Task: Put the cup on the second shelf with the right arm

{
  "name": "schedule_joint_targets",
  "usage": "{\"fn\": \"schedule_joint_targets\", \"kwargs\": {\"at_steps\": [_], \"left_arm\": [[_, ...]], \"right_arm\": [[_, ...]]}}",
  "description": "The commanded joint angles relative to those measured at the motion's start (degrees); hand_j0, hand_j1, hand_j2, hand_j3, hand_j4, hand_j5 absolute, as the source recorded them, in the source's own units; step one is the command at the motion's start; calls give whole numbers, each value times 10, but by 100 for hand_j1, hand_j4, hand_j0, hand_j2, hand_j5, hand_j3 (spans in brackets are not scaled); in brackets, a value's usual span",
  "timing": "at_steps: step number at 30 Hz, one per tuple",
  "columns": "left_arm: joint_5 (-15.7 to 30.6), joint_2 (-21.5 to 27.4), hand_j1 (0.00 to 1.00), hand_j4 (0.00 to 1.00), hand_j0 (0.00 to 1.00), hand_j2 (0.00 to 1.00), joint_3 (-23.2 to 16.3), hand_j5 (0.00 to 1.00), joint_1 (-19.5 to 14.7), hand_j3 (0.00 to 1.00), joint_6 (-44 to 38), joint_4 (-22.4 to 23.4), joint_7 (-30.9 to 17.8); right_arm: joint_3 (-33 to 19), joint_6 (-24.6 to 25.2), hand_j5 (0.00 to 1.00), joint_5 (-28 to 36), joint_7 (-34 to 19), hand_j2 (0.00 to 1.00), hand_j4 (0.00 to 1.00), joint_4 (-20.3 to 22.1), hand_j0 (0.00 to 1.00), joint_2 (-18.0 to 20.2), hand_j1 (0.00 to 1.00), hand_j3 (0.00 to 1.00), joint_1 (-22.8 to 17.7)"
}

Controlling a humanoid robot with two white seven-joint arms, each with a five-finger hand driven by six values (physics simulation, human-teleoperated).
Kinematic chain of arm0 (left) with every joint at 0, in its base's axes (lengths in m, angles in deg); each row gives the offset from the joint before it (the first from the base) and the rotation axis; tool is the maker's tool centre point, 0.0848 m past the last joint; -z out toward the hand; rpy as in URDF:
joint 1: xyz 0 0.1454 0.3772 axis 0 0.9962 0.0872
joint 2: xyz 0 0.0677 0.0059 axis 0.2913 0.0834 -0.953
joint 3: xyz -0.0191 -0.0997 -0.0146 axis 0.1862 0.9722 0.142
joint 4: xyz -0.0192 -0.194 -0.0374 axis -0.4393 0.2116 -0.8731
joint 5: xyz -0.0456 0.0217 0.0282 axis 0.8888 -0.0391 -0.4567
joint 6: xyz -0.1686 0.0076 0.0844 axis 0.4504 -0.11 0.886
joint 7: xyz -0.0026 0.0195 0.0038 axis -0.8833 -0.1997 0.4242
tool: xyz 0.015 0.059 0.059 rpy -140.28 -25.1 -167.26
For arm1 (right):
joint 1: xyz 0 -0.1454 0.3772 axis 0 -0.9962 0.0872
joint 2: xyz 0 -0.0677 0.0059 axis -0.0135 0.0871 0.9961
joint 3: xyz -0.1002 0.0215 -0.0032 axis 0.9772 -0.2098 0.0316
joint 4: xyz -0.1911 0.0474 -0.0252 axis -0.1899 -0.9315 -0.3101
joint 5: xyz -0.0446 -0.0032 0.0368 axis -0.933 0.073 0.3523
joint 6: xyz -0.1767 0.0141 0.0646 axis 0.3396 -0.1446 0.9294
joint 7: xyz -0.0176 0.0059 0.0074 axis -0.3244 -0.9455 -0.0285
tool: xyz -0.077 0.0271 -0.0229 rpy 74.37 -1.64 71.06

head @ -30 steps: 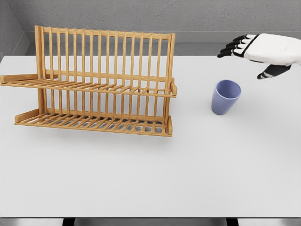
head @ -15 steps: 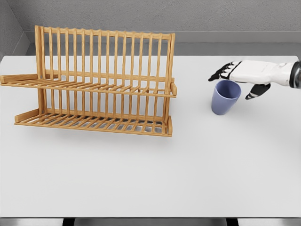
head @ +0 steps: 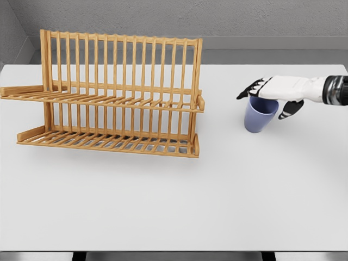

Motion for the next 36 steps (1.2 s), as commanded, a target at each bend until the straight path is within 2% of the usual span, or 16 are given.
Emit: {"fn": "schedule_joint_targets", "kwargs": {"at_steps": [1,7,12,17,21,27,36], "left_arm": [[0,0,100,100,100,100,0,100,-1,100,-1,0,0],[0,0,100,100,100,100,0,100,0,100,0,0,0],[0,0,100,100,100,100,0,100,-1,100,0,0,0],[0,0,100,100,100,100,0,100,-1,100,0,0,0],[0,0,100,100,100,100,0,100,0,100,-1,-1,0],[0,0,100,100,100,100,0,100,-1,100,0,0,0],[0,0,100,100,100,100,0,100,-1,100,0,0,0]], "right_arm": [[9,1,100,2,0,100,100,-2,100,-3,100,100,0],[11,1,100,2,0,100,100,0,100,-8,100,100,0],[11,1,94,2,0,94,94,1,94,-8,94,94,3],[9,1,94,2,0,94,94,0,94,-6,94,94,6],[9,1,76,2,0,76,76,2,76,-6,76,76,6],[10,1,64,2,0,64,64,5,64,-5,64,64,5],[-1,1,64,6,0,64,64,6,64,-2,64,64,7]]}}
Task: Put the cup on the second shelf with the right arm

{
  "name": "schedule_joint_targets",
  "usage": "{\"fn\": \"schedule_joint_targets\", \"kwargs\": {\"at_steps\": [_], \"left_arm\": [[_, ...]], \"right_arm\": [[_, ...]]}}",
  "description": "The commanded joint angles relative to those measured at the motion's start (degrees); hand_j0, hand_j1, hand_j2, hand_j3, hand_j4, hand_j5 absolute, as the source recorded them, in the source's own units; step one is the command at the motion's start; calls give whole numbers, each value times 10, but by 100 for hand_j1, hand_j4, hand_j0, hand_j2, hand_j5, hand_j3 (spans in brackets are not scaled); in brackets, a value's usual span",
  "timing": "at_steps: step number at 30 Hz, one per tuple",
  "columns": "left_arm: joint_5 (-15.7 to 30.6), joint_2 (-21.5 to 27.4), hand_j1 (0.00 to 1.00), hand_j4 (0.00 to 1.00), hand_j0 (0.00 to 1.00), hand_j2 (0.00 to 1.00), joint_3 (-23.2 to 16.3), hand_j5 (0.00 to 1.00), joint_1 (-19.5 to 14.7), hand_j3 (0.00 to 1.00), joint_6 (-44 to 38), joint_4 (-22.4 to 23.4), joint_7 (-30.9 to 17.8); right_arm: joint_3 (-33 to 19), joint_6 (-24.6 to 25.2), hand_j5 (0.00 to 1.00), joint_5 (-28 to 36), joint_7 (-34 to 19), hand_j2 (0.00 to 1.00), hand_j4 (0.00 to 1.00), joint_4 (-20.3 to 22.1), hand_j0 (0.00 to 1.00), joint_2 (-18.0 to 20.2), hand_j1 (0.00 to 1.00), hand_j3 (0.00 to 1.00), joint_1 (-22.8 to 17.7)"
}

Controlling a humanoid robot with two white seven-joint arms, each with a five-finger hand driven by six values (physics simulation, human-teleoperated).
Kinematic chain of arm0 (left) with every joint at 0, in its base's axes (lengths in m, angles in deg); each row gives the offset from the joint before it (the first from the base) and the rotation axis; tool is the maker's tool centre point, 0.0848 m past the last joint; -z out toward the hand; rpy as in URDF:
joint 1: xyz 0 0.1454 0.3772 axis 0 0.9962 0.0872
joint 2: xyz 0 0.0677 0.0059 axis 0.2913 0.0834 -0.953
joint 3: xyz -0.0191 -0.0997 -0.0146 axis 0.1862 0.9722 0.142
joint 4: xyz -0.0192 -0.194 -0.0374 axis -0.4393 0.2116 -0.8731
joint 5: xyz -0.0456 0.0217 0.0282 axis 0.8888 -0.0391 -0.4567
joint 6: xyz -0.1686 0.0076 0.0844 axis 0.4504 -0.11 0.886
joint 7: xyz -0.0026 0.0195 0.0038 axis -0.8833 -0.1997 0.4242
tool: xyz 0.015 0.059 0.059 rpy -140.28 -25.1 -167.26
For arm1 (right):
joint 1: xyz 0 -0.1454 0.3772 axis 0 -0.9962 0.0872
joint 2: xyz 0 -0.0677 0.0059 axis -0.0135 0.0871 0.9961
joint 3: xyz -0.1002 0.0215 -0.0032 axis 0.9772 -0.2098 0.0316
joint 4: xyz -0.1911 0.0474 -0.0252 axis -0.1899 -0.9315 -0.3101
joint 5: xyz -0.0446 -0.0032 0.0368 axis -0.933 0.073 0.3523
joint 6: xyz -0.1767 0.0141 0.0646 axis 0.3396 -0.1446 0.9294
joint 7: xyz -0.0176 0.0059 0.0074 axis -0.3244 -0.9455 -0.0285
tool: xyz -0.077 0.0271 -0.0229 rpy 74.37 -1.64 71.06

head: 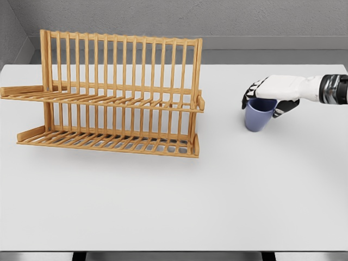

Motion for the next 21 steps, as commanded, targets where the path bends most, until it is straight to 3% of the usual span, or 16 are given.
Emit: {"fn": "schedule_joint_targets", "kwargs": {"at_steps": [1,19,21], "left_arm": [[0,0,100,100,100,100,0,100,1,100,0,0,0],[0,0,100,100,100,100,0,100,0,100,0,0,0],[0,0,100,100,100,100,0,100,0,100,0,0,0]], "right_arm": [[-8,2,63,4,0,63,63,0,63,2,63,63,0],[-58,2,62,5,0,62,62,29,62,4,62,62,33],[-68,2,62,4,0,62,62,51,62,6,62,62,34]]}}
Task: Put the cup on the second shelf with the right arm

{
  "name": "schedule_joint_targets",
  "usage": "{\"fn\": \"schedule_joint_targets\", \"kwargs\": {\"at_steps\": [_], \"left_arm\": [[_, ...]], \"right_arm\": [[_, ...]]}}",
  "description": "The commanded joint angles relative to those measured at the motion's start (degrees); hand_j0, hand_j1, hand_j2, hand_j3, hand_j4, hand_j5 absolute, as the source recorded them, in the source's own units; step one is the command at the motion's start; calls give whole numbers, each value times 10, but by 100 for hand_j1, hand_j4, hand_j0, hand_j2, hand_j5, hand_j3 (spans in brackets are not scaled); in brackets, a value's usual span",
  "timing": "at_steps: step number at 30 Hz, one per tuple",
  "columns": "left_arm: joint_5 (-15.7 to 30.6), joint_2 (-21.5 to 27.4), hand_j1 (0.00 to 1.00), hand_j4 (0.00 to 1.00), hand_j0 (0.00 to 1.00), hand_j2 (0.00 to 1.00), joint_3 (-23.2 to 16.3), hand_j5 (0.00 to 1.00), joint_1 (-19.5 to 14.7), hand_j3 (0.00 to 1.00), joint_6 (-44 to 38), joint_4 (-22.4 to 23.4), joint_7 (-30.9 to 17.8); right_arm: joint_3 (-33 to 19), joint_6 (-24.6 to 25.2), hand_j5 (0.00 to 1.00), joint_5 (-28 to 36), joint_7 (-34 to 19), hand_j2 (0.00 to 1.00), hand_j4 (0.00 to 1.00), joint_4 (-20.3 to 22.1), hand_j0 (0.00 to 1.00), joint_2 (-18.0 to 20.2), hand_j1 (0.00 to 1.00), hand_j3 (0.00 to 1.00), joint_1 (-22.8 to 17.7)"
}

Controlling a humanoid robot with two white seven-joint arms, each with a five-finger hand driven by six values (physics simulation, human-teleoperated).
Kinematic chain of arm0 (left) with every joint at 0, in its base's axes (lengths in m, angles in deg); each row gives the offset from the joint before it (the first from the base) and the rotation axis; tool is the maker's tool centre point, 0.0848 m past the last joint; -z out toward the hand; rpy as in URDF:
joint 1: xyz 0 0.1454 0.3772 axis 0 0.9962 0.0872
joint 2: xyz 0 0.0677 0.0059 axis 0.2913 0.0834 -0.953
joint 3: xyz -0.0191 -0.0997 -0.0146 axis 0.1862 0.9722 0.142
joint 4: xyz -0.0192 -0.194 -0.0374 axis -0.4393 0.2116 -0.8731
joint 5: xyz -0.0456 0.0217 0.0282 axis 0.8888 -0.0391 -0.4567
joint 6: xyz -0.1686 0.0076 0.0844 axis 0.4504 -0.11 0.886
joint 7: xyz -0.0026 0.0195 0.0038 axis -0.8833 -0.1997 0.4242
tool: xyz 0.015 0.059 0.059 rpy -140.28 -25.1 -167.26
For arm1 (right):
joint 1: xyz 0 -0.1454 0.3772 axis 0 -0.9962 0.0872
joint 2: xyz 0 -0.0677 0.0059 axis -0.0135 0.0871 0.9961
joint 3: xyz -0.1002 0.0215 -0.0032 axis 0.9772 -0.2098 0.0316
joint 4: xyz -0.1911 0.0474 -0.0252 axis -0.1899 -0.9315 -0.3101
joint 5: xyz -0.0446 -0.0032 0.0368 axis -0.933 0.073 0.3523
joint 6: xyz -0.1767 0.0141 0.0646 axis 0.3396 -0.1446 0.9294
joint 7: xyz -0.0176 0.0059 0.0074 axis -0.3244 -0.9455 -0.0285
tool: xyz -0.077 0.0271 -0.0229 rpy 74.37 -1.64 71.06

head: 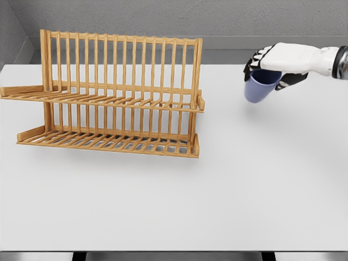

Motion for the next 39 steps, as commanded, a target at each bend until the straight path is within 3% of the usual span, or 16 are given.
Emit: {"fn": "schedule_joint_targets", "kwargs": {"at_steps": [1,3,14,24,31,39], "left_arm": [[0,0,100,100,100,100,0,100,-1,100,0,0,0],[0,0,100,100,100,100,0,100,-1,100,0,0,0],[0,0,100,100,100,100,0,100,-1,100,0,0,0],[0,0,100,100,100,100,0,100,0,100,0,-1,0],[0,0,100,100,100,100,0,100,0,100,-1,0,0],[0,0,100,100,100,100,0,100,-1,100,0,0,0]], "right_arm": [[-18,2,62,3,0,62,62,16,62,2,62,62,0],[-25,2,62,3,0,62,62,19,62,2,62,62,1],[-44,2,61,3,0,61,61,155,61,1,61,61,2],[-44,2,61,3,0,61,61,228,61,-17,61,61,2],[-36,2,61,4,0,61,61,232,61,-58,61,61,5],[-4,2,61,0,0,61,61,245,61,-68,61,61,6]]}}
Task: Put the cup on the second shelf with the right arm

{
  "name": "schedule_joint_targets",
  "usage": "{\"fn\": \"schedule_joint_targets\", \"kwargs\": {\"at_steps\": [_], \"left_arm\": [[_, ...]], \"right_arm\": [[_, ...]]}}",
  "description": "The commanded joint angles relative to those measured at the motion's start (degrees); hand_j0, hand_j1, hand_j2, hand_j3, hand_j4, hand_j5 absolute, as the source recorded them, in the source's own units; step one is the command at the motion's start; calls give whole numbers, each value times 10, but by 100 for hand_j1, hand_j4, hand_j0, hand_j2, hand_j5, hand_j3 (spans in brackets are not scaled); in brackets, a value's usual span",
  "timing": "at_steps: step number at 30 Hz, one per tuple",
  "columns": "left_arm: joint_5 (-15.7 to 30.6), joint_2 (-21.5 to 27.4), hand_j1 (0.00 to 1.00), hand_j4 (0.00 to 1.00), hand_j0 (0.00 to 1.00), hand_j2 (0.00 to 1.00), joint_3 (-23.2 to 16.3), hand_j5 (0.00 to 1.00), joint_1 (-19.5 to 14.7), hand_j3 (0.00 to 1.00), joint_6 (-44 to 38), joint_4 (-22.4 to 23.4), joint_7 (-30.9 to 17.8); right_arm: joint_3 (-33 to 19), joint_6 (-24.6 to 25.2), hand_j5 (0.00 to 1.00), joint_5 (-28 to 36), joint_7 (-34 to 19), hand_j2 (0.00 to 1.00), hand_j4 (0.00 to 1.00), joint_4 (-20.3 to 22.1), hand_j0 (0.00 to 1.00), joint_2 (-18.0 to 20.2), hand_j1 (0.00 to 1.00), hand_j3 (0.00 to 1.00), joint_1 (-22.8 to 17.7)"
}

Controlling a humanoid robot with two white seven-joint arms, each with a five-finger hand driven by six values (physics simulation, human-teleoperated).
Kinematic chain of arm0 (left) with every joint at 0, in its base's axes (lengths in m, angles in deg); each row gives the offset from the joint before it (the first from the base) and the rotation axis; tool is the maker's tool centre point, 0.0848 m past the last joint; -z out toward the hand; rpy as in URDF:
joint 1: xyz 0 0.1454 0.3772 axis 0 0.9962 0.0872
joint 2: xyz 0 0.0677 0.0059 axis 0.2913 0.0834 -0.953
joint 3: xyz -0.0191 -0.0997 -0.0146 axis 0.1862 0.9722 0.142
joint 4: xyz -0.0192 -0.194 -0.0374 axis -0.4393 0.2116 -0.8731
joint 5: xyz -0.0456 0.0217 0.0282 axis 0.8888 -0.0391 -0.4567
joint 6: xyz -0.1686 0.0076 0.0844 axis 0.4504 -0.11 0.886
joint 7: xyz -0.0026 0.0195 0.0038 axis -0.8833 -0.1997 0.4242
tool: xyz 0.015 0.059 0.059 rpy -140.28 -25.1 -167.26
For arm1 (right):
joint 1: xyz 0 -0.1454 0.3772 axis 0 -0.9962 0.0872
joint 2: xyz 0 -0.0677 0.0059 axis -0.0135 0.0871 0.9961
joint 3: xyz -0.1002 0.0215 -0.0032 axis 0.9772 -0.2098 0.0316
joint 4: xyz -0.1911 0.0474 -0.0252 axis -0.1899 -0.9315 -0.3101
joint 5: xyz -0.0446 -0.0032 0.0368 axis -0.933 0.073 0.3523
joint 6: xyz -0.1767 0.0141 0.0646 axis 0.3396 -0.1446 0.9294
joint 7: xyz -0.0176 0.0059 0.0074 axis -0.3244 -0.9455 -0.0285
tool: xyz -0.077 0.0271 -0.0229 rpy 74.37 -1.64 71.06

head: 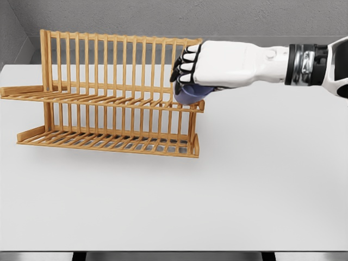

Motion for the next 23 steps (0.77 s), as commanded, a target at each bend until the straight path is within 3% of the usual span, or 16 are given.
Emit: {"fn": "schedule_joint_targets", "kwargs": {"at_steps": [1,5,6,7,9,13,15,17,19,20,23], "left_arm": [[0,0,100,100,100,100,0,100,-1,100,0,0,0],[0,0,100,100,100,100,0,100,0,100,0,0,0],[0,0,100,100,100,100,0,100,-1,100,0,0,0],[0,0,100,100,100,100,0,100,0,100,0,0,0],[0,0,100,100,100,100,0,100,0,100,0,0,0],[0,0,100,100,100,100,0,100,0,100,0,0,0],[0,0,100,100,100,100,0,100,-1,100,0,0,0],[0,0,100,100,100,100,0,100,0,100,0,0,0],[0,0,100,100,100,100,0,100,-1,100,-1,-1,0],[0,0,100,100,100,100,0,100,-1,100,0,0,0],[0,0,100,100,100,100,0,100,0,100,0,0,0]], "right_arm": [[11,2,61,4,0,61,61,1,61,-4,61,61,0],[27,2,62,3,0,62,62,1,62,-5,62,62,0],[27,2,86,3,0,86,86,1,86,-5,86,86,0],[27,2,100,3,0,100,100,2,100,-4,100,100,0],[16,2,100,5,0,100,100,7,100,3,100,100,4],[-120,2,100,7,0,100,100,6,100,20,100,100,-12],[-246,2,100,10,0,100,100,0,100,36,100,100,-67],[-415,2,100,9,0,100,100,-1,100,39,100,100,-197],[-525,2,100,7,0,100,100,-2,100,36,100,100,-322],[-551,2,100,4,0,100,100,-6,100,36,100,100,-382],[-547,2,100,3,0,100,100,-2,100,7,100,100,-475]]}}
